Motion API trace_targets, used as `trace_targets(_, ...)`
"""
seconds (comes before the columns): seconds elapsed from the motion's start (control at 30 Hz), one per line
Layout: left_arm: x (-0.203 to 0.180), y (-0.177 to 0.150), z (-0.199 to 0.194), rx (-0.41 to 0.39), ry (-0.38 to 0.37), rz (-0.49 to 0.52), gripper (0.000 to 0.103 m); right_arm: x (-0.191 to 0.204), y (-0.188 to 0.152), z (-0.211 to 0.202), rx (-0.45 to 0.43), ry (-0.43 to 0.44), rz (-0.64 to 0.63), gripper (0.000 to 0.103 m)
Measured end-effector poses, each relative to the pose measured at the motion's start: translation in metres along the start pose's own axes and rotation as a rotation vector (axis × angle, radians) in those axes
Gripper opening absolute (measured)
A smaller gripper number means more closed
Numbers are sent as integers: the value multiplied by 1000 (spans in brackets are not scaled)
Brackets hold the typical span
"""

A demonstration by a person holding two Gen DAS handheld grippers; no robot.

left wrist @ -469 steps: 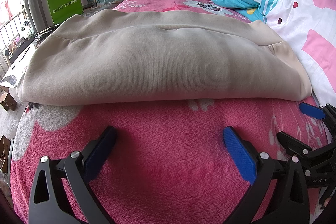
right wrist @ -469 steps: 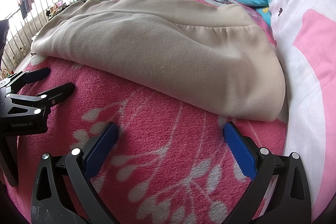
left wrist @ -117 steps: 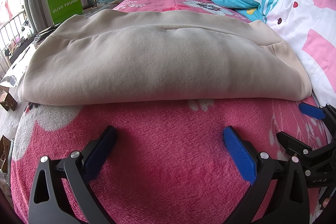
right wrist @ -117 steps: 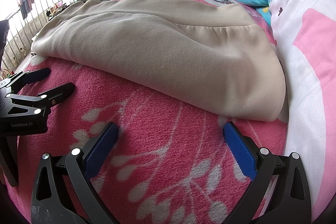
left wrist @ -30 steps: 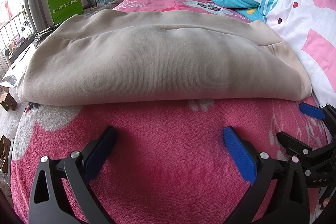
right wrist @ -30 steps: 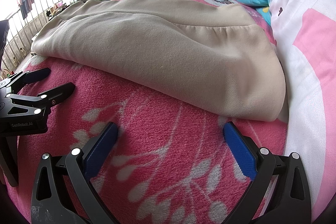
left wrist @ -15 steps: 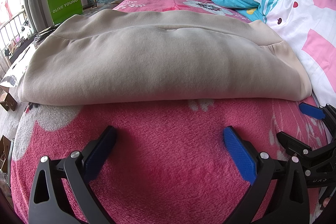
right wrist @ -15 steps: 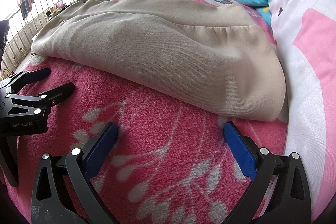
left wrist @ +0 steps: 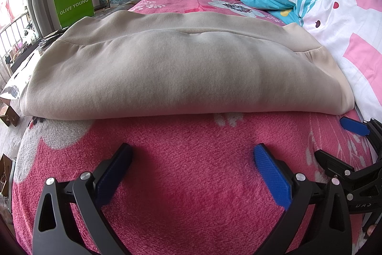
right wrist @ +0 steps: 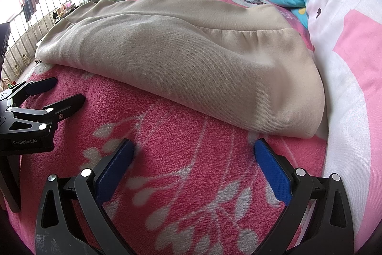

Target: Fold large clothes

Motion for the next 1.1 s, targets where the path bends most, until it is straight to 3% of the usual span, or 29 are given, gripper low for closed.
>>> trace_targets(1.1,0,0,0,1,1,0,99,0,1,-2,-4,-4,-2,96)
Point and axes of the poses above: each gripper's, at about its wrist camera, not at the fingertips, and z roughly the way its jaws point, x to its left, y to its top, the point moved 10 cm from there along z, roughly the way its jaws point, and after that the axes turned 12 degrees about -y, right-handed, at the moved point
